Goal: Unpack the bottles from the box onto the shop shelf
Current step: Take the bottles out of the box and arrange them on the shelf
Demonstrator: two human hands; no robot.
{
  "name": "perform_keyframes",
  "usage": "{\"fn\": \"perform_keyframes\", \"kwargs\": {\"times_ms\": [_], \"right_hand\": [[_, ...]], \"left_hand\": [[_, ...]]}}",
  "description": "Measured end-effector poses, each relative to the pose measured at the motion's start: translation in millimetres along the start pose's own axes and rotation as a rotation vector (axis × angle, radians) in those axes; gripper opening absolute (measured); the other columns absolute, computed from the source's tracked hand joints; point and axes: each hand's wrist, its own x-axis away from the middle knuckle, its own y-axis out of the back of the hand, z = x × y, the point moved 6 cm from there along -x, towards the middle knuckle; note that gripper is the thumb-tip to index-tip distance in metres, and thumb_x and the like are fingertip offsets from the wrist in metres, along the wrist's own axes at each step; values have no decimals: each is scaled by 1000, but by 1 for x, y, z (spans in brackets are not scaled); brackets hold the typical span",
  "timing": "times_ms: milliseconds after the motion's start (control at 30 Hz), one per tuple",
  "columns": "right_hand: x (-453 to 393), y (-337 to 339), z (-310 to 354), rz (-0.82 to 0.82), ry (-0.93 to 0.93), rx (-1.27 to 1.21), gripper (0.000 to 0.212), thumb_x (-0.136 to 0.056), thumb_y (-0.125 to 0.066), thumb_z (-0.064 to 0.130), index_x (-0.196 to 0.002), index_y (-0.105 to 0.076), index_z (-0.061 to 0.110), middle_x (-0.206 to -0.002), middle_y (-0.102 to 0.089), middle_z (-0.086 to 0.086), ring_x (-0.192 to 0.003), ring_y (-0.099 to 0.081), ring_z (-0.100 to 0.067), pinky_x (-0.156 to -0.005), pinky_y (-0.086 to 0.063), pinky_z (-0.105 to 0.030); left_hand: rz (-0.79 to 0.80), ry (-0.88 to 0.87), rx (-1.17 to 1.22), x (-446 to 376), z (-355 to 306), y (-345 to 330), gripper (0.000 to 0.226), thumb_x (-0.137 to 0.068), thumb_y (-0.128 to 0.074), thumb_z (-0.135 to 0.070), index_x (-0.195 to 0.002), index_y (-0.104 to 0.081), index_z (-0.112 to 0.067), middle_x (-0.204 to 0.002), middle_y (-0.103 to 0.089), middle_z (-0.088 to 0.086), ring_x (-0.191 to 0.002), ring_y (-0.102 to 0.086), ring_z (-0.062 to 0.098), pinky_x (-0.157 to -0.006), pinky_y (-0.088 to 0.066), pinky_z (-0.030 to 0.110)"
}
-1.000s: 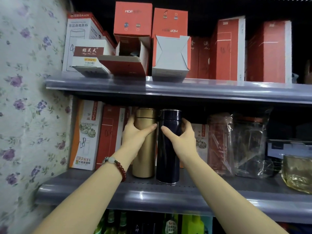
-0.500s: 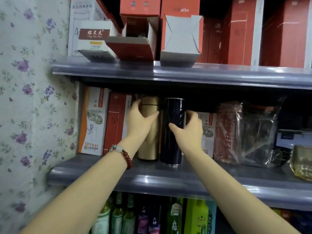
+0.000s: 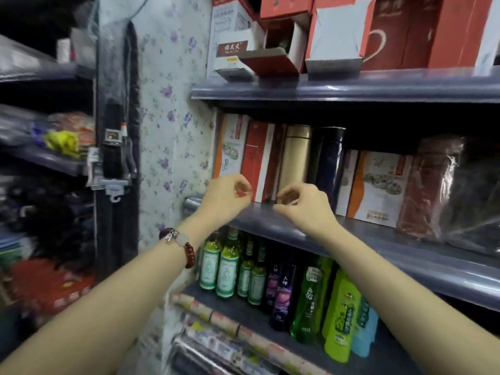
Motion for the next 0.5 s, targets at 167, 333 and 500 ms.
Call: {"fn": "perform_keyframes", "kwargs": {"times_ms": [167, 333, 500], "right_hand": [[26, -62, 50, 253, 114, 13, 15, -77, -73, 22, -90, -71, 15, -87, -70, -2, -84, -64, -15, -71, -43, -22], [65, -133, 109, 418, 175, -100, 11, -78, -71, 23, -86, -70, 14, -91, -72, -6, -89, -66, -19, -70, -41, -22], [119, -233, 172, 603, 247, -134, 14, -78, -74, 22, -88, -71, 12, -91, -72, -6, -90, -66, -19, -67, -36, -19]], "left_hand": [[86, 62, -290, 58, 34, 54, 15, -78, -65, -9, -92, -69, -11, -95, -70, 7, -89, -64, 20, -73, -40, 19], [74, 197, -390, 122, 80, 117, 13, -80, -64, -13, -91, -69, -11, -83, -63, 0, -82, -63, 17, -79, -50, 29], [72, 371, -442, 204, 157, 170, 10, -79, -65, -14, -88, -70, -15, -84, -69, 1, -78, -61, 13, -77, -50, 26]]}}
